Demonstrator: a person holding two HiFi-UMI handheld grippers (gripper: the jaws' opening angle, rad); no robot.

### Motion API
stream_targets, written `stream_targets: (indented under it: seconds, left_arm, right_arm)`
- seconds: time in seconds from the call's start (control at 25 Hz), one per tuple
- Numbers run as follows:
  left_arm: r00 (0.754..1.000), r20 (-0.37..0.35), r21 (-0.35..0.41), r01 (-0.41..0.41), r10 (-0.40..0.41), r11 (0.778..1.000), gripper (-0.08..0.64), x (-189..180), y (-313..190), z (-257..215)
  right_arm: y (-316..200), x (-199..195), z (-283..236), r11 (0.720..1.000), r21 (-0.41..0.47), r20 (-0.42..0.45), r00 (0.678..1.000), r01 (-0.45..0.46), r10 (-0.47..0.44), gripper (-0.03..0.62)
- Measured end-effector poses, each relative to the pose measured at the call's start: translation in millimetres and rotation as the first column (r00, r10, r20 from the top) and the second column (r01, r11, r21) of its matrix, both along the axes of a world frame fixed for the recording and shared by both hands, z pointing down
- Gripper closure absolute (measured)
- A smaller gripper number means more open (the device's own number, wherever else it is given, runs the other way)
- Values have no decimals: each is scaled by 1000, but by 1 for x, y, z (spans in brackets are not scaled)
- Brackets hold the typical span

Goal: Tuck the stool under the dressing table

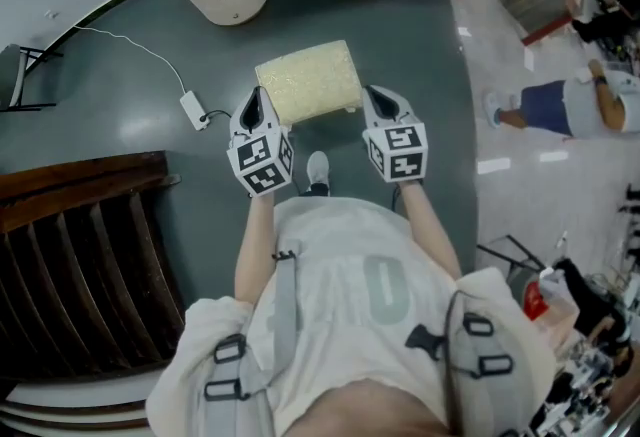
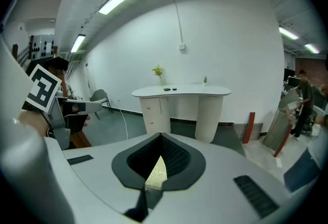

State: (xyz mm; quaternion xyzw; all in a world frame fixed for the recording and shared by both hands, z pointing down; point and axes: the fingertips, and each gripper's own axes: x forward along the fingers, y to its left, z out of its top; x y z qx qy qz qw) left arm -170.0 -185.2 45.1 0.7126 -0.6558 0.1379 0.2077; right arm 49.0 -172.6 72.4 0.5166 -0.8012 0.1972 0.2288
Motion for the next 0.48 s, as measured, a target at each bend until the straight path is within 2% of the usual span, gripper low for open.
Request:
stream_targets:
  seconds: [0.12, 0.24, 0.36, 0.48]
  left_arm:
    - [1000, -9, -7, 1, -1, 1000, 555, -7, -26, 8]
    - [1000, -23, 1, 15, -15, 1000, 555, -6, -43, 12]
    - [999, -11, -1, 32, -32, 999, 555, 0, -40, 18]
    - [995, -16, -14, 100, -100, 995, 555, 0, -26, 23]
  right_arm:
    - [-24, 0, 8, 1000, -9, -11, 1000, -10, 9, 589]
    - [-40, 18, 14, 999, -8, -21, 999, -49, 49, 589]
    - [-41, 32, 21, 998, -9, -9, 998, -58, 58, 589]
    - [-34, 34, 33, 1000, -20, -16, 1000, -19, 19, 589]
